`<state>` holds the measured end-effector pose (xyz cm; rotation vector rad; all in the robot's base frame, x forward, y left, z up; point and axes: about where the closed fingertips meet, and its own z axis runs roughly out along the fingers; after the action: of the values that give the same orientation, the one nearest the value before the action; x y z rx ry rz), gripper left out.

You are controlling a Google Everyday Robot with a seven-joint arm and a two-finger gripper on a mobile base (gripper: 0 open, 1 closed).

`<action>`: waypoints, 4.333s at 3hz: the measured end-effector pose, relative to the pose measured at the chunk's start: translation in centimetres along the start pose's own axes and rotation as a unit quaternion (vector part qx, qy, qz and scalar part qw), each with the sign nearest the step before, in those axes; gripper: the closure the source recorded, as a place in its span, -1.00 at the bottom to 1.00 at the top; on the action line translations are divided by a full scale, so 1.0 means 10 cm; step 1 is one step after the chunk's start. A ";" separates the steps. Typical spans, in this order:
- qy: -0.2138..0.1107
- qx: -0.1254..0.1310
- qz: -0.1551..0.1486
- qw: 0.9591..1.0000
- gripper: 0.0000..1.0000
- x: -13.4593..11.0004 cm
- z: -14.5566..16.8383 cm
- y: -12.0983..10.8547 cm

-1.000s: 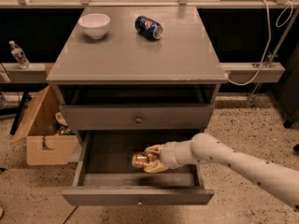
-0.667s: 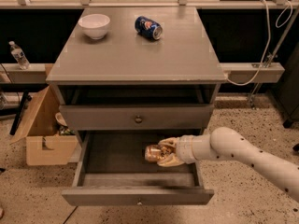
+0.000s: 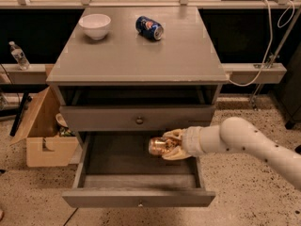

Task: Pick orange can from middle drawer and place on counter

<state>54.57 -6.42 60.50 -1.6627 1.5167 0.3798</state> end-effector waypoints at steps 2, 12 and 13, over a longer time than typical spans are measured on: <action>0.009 0.037 -0.057 0.998 1.00 -0.83 -1.33 -0.82; 0.091 0.105 0.116 0.983 -0.16 -0.98 -1.19 -3.73; 0.114 0.104 0.137 0.979 -0.63 -0.99 -1.07 -3.76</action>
Offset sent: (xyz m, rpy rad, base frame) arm 0.0337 -0.0787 0.2428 -0.0306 -0.1850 -0.0039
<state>83.91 -10.50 87.79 -1.3721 1.8964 0.1712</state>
